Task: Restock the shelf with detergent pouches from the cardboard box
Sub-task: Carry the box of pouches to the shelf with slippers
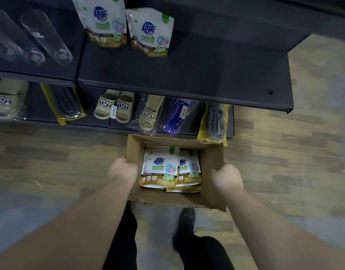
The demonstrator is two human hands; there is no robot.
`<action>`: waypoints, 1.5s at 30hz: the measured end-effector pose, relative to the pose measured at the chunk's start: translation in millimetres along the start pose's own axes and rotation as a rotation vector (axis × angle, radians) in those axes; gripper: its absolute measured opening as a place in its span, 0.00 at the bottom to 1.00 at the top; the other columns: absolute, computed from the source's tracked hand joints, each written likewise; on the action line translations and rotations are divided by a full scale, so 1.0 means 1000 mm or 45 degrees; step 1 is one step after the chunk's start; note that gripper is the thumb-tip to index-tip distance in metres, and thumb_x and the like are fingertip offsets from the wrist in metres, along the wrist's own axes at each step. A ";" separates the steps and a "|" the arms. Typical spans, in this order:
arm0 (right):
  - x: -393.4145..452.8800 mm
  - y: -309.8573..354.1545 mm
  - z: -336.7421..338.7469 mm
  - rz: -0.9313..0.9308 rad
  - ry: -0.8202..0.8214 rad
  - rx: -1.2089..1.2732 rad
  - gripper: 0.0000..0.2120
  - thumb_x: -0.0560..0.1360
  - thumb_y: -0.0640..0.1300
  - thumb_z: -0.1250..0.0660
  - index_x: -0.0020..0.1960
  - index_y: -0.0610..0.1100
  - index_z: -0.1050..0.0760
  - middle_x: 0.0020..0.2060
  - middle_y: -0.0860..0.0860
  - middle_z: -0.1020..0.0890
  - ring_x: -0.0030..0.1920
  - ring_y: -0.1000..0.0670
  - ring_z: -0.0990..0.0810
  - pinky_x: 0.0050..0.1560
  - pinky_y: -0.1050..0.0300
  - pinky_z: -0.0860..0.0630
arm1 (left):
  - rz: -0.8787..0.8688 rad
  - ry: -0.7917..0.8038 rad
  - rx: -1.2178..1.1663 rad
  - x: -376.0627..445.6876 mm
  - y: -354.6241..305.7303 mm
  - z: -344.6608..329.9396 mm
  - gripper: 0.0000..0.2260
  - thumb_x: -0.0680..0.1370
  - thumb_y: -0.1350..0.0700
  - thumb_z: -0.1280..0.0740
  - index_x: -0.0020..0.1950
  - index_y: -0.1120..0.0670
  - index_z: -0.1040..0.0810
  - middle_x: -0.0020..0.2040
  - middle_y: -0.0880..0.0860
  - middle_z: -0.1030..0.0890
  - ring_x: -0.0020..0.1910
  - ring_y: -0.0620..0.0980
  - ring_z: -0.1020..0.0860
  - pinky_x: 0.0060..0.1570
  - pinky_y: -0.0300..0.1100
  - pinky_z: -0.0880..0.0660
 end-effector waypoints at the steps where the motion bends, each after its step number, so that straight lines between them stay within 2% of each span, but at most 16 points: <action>1: 0.005 0.002 -0.003 0.007 0.003 -0.004 0.14 0.77 0.44 0.36 0.35 0.41 0.28 0.40 0.41 0.20 0.46 0.37 0.19 0.43 0.55 0.28 | 0.001 -0.007 0.008 0.005 0.000 -0.002 0.08 0.75 0.54 0.36 0.48 0.57 0.21 0.46 0.57 0.18 0.45 0.60 0.20 0.47 0.48 0.21; 4: 0.027 0.003 -0.016 0.032 0.014 0.002 0.13 0.78 0.44 0.35 0.36 0.40 0.29 0.40 0.41 0.22 0.44 0.38 0.22 0.44 0.55 0.29 | -0.026 -0.051 0.002 0.019 -0.003 -0.014 0.05 0.76 0.56 0.36 0.48 0.56 0.24 0.47 0.57 0.19 0.49 0.61 0.21 0.51 0.49 0.23; 8: 0.064 -0.002 -0.042 0.062 0.041 0.035 0.11 0.76 0.44 0.35 0.39 0.38 0.25 0.41 0.40 0.21 0.50 0.35 0.18 0.45 0.55 0.28 | -0.039 -0.092 -0.011 0.046 0.000 -0.040 0.04 0.76 0.56 0.35 0.48 0.56 0.26 0.48 0.58 0.20 0.51 0.62 0.21 0.53 0.50 0.23; 12: 0.102 -0.005 -0.075 0.097 0.057 0.042 0.10 0.77 0.44 0.35 0.47 0.36 0.21 0.50 0.37 0.16 0.53 0.35 0.18 0.51 0.52 0.24 | -0.027 -0.098 -0.014 0.084 0.011 -0.070 0.09 0.76 0.56 0.35 0.54 0.57 0.22 0.50 0.58 0.20 0.50 0.60 0.21 0.55 0.52 0.22; 15: 0.133 -0.007 -0.103 0.096 0.071 0.044 0.11 0.77 0.43 0.35 0.50 0.35 0.19 0.50 0.37 0.16 0.53 0.35 0.18 0.53 0.49 0.22 | -0.028 -0.107 -0.021 0.114 0.021 -0.094 0.10 0.77 0.54 0.35 0.56 0.55 0.21 0.49 0.58 0.19 0.48 0.58 0.22 0.53 0.51 0.22; 18: 0.166 -0.009 -0.135 0.105 0.085 0.035 0.11 0.75 0.42 0.34 0.48 0.35 0.18 0.48 0.38 0.15 0.51 0.36 0.17 0.50 0.49 0.21 | -0.038 -0.134 0.025 0.144 0.030 -0.118 0.10 0.77 0.54 0.36 0.55 0.55 0.20 0.47 0.57 0.20 0.45 0.57 0.23 0.49 0.48 0.24; 23: 0.222 -0.012 -0.189 0.089 0.085 0.032 0.09 0.75 0.43 0.34 0.48 0.37 0.20 0.51 0.38 0.16 0.53 0.36 0.18 0.48 0.53 0.25 | -0.073 -0.133 0.078 0.202 0.038 -0.157 0.09 0.77 0.57 0.37 0.54 0.58 0.20 0.52 0.61 0.19 0.51 0.62 0.22 0.56 0.52 0.22; 26: 0.252 -0.013 -0.221 0.087 0.078 0.022 0.05 0.75 0.42 0.33 0.44 0.40 0.24 0.51 0.38 0.16 0.53 0.36 0.18 0.48 0.54 0.25 | -0.075 -0.137 0.116 0.236 0.042 -0.178 0.09 0.77 0.57 0.37 0.54 0.57 0.21 0.51 0.59 0.19 0.51 0.60 0.21 0.55 0.51 0.22; 28: 0.269 -0.016 -0.241 0.097 0.083 0.026 0.06 0.75 0.43 0.33 0.42 0.40 0.25 0.48 0.39 0.17 0.51 0.37 0.18 0.47 0.54 0.26 | -0.086 -0.144 0.138 0.255 0.046 -0.190 0.10 0.77 0.57 0.37 0.55 0.57 0.21 0.51 0.59 0.20 0.52 0.60 0.22 0.54 0.51 0.23; 31: 0.286 -0.022 -0.267 0.106 0.097 0.021 0.07 0.76 0.44 0.33 0.45 0.39 0.22 0.50 0.39 0.16 0.48 0.38 0.20 0.48 0.53 0.24 | -0.098 -0.154 0.137 0.275 0.058 -0.206 0.09 0.77 0.58 0.37 0.54 0.57 0.20 0.49 0.58 0.20 0.49 0.59 0.23 0.53 0.50 0.23; 33: 0.294 -0.024 -0.277 0.109 0.087 0.016 0.10 0.76 0.45 0.34 0.49 0.38 0.19 0.50 0.39 0.16 0.51 0.37 0.18 0.50 0.51 0.22 | -0.098 -0.155 0.126 0.284 0.063 -0.213 0.08 0.77 0.57 0.37 0.53 0.56 0.20 0.49 0.58 0.20 0.49 0.59 0.23 0.52 0.50 0.24; 36: 0.302 -0.024 -0.283 0.116 0.059 0.015 0.08 0.75 0.44 0.34 0.44 0.39 0.20 0.46 0.40 0.16 0.49 0.37 0.17 0.49 0.51 0.21 | -0.096 -0.142 0.124 0.293 0.063 -0.216 0.05 0.77 0.56 0.36 0.49 0.56 0.22 0.48 0.59 0.20 0.48 0.59 0.22 0.50 0.48 0.24; 39: 0.303 -0.024 -0.285 0.133 0.053 0.051 0.08 0.74 0.44 0.34 0.43 0.40 0.20 0.43 0.42 0.16 0.46 0.39 0.17 0.48 0.49 0.19 | -0.096 -0.162 0.128 0.295 0.062 -0.216 0.07 0.76 0.56 0.36 0.50 0.57 0.21 0.49 0.59 0.20 0.49 0.59 0.22 0.50 0.48 0.24; 42: 0.305 -0.023 -0.288 0.154 0.033 0.063 0.09 0.74 0.45 0.34 0.38 0.42 0.23 0.40 0.43 0.17 0.44 0.40 0.17 0.45 0.51 0.20 | -0.093 -0.181 0.148 0.298 0.066 -0.220 0.09 0.76 0.56 0.36 0.52 0.58 0.21 0.49 0.58 0.20 0.48 0.59 0.22 0.48 0.46 0.25; 45: 0.308 -0.024 -0.288 0.182 0.019 0.066 0.09 0.74 0.44 0.34 0.38 0.41 0.22 0.38 0.44 0.17 0.41 0.40 0.18 0.42 0.53 0.21 | -0.086 -0.187 0.144 0.296 0.065 -0.220 0.09 0.76 0.58 0.37 0.53 0.58 0.22 0.50 0.59 0.21 0.49 0.59 0.23 0.47 0.45 0.27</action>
Point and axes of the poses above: each hand's wrist, its own x-axis towards the middle knuckle, its own z-axis out of the back of the hand, y = z × x, the point moved 4 cm from there along x, towards the middle knuckle
